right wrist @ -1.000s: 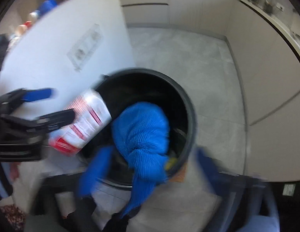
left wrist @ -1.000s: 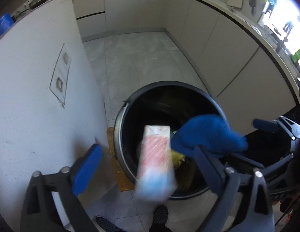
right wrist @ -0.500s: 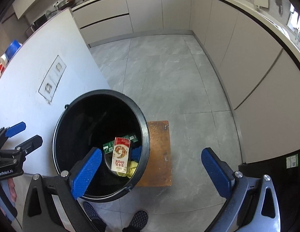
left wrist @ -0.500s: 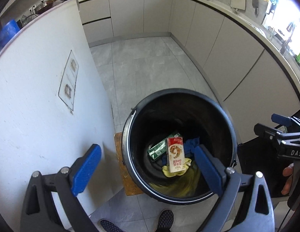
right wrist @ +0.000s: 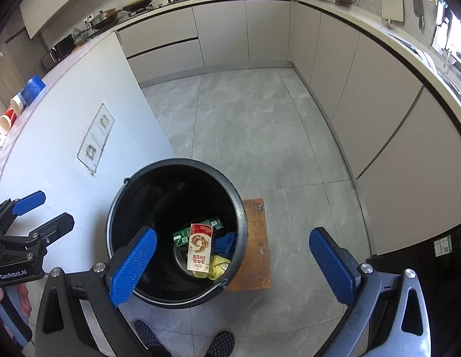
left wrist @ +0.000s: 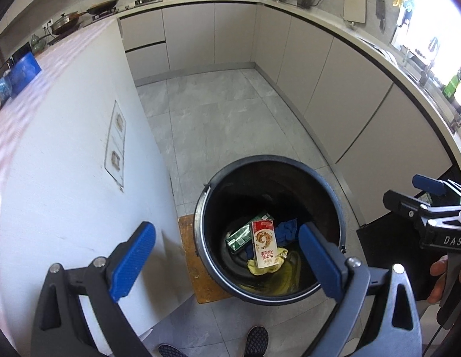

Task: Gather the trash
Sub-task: 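Move both tools back over the table toward the sponge and cups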

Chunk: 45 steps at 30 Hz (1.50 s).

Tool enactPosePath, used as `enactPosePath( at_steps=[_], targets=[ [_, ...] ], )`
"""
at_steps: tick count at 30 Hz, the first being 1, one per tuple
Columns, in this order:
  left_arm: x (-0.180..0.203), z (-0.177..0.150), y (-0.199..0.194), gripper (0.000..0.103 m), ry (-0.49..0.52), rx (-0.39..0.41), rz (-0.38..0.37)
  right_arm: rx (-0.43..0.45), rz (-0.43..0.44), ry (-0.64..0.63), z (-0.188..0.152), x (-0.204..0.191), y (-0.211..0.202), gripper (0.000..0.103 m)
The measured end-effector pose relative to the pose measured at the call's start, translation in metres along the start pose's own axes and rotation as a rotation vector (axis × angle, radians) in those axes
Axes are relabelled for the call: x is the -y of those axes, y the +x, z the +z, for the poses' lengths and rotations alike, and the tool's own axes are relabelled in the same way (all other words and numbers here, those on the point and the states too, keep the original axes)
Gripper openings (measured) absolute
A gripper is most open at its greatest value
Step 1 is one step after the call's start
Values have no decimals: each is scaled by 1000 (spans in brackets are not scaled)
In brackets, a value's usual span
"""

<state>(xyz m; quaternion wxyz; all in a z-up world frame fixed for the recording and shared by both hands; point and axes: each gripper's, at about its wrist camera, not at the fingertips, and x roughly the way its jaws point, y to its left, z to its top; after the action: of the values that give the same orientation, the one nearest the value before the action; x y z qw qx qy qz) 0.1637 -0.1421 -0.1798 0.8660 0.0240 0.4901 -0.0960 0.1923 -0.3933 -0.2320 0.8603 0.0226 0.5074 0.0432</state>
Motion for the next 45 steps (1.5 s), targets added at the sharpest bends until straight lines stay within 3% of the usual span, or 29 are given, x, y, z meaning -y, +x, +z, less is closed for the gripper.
enactPosePath(
  at_steps=[16, 21, 32, 35, 45],
  targets=[
    [-44, 7, -78, 98, -27, 90, -56, 149, -32, 25, 12, -64, -81, 103],
    [-74, 3, -102, 98, -42, 127, -25, 164, -26, -18, 19, -103, -91, 103],
    [-187, -24, -149, 98, -156, 245, 70, 190, -77, -109, 37, -205, -112, 103],
    [-221, -32, -157, 98, -206, 263, 74, 189, 2, -89, 40, -229, -113, 103],
    [-311, -61, -180, 98, -273, 283, 168, 217, 92, -156, 39, -328, -116, 103]
  ],
)
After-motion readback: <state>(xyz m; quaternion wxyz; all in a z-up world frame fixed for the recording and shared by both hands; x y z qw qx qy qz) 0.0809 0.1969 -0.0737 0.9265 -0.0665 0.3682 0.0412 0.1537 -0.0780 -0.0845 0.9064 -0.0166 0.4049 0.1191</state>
